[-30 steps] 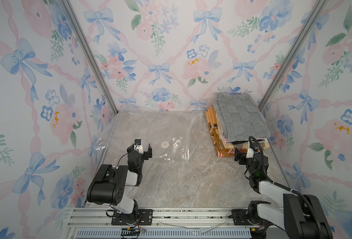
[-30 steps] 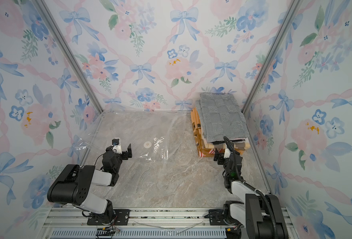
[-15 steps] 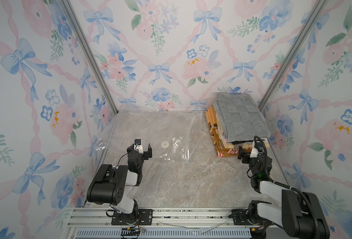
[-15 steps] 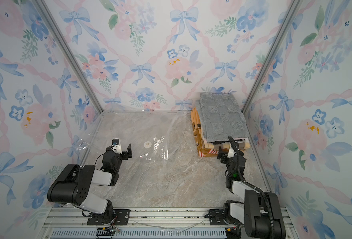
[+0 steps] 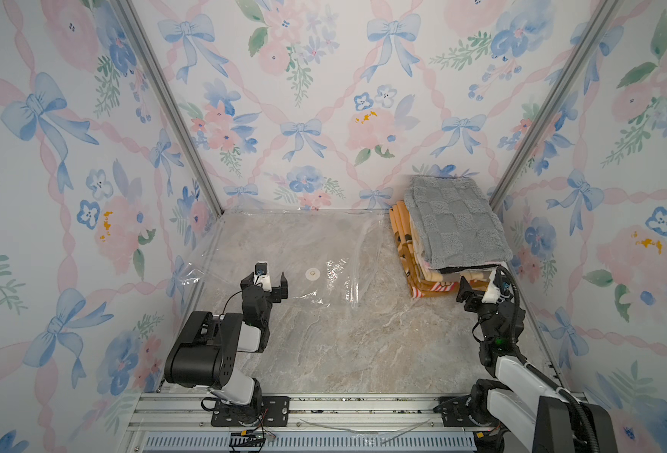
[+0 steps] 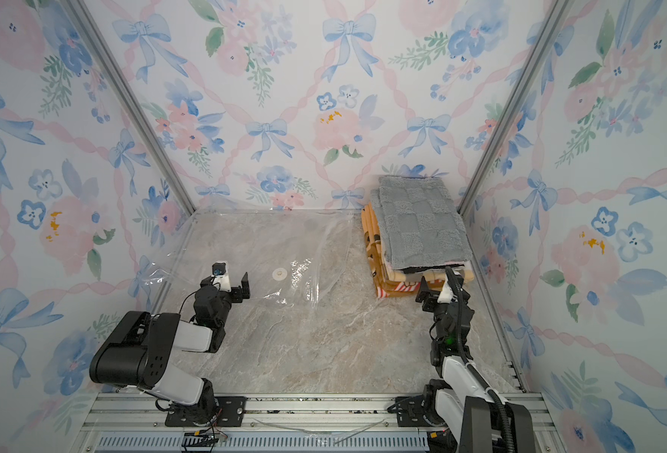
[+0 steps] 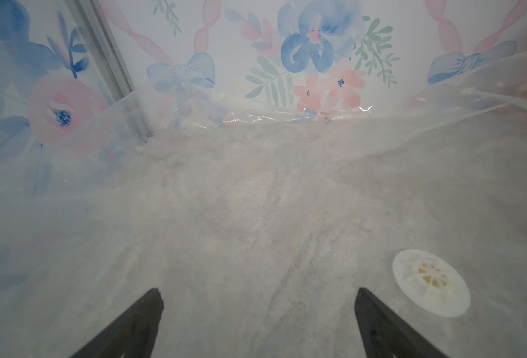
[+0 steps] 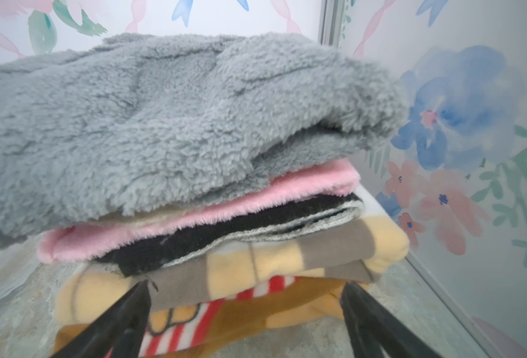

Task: Take the blanket out of the vacuum bag
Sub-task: Reset both arms

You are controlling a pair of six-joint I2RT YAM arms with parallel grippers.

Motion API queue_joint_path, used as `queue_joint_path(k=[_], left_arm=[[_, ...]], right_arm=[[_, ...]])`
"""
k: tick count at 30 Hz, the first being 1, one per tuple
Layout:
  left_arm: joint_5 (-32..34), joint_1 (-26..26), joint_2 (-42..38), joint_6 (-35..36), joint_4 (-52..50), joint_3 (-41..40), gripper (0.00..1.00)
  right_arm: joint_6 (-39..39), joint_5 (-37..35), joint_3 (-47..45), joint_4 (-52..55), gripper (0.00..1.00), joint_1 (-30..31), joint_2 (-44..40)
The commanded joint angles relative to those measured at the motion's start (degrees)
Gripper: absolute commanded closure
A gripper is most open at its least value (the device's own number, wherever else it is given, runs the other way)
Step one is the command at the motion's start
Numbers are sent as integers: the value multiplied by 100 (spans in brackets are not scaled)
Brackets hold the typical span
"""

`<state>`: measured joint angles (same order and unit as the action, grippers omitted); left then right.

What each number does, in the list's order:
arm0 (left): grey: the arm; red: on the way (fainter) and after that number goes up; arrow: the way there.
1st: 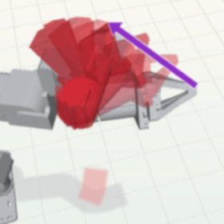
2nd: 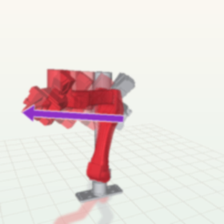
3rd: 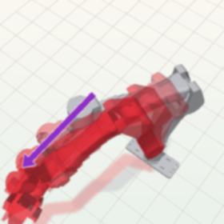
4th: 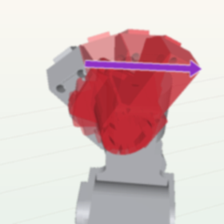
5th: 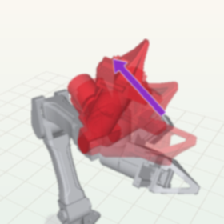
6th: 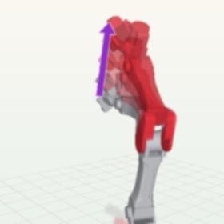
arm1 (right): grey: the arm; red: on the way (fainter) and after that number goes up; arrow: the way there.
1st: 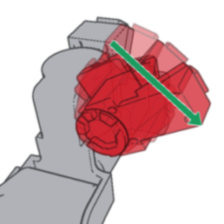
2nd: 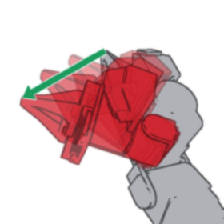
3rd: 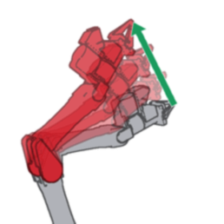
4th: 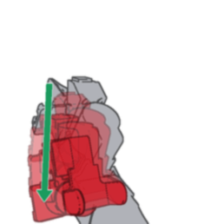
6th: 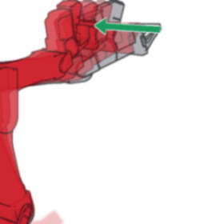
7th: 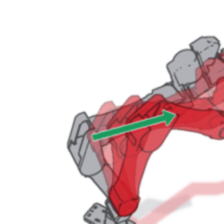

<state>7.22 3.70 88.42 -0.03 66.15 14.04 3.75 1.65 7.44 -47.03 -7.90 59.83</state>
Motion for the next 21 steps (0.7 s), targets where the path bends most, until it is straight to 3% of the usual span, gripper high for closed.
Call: queue_joint_path(k=[1, 5, 7, 9, 10, 21], left_arm=[[28, -32, 25, -41, -7, 38, 2], [21, -40, 26, -49, -11, 45, 2], [12, -44, 26, -51, -11, 47, 2], [12, -45, 25, -50, -7, 53, 2], [16, -47, 24, -50, -16, 49, 2], [12, -46, 26, -50, -21, 55, 2]], right_arm=[[165, 279, 270, -597, 4, 257, 936], [-293, -325, 734, -1311, 4, 829, 2357], [-362, -442, 810, -2246, 4, 972, 3140], [-345, -542, 1233, -574, 4, 966, 2601], [-341, -535, 1393, -380, 4, 956, 2716], [-447, -406, 1541, -283, 4, 1008, 2826]])
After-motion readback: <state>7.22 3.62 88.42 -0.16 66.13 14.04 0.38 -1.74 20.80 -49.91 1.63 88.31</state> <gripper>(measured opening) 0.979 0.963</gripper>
